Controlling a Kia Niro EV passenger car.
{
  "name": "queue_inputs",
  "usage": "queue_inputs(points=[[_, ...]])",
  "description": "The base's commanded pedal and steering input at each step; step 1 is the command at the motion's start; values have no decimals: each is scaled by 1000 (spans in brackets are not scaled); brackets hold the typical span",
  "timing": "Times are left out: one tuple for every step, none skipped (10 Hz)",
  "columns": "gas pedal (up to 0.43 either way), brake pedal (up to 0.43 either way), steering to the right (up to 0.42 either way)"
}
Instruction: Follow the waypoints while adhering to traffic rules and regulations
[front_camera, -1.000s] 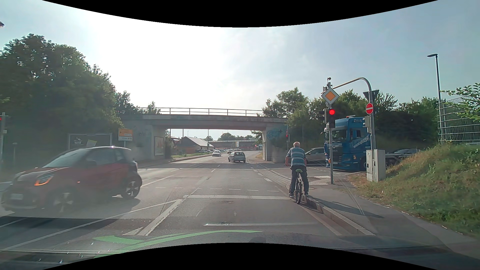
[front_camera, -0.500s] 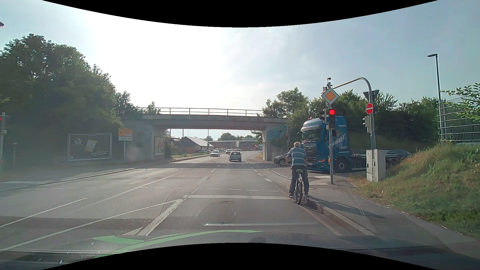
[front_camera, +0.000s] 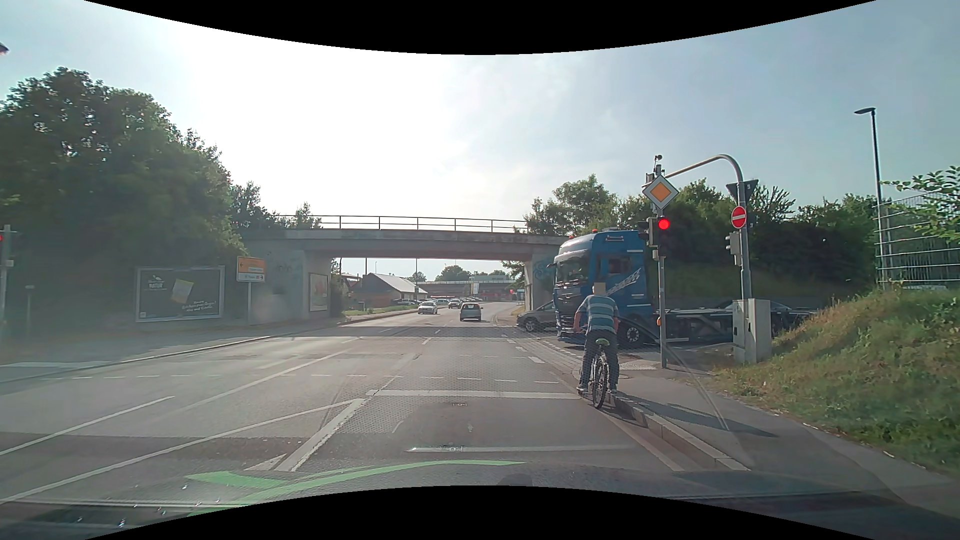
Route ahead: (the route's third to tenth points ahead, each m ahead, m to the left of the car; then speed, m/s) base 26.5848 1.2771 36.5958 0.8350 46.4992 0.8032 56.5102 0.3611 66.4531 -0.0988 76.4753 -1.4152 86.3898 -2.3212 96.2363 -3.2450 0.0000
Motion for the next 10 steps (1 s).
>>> queue_inputs(points=[[0, 280, 2], [0, 280, 2], [0, 280, 2], [0, 280, 2], [0, 280, 1], [0, 280, 2], [0, 280, 2], [0, 280, 2], [0, 280, 2], [0, 280, 2]])
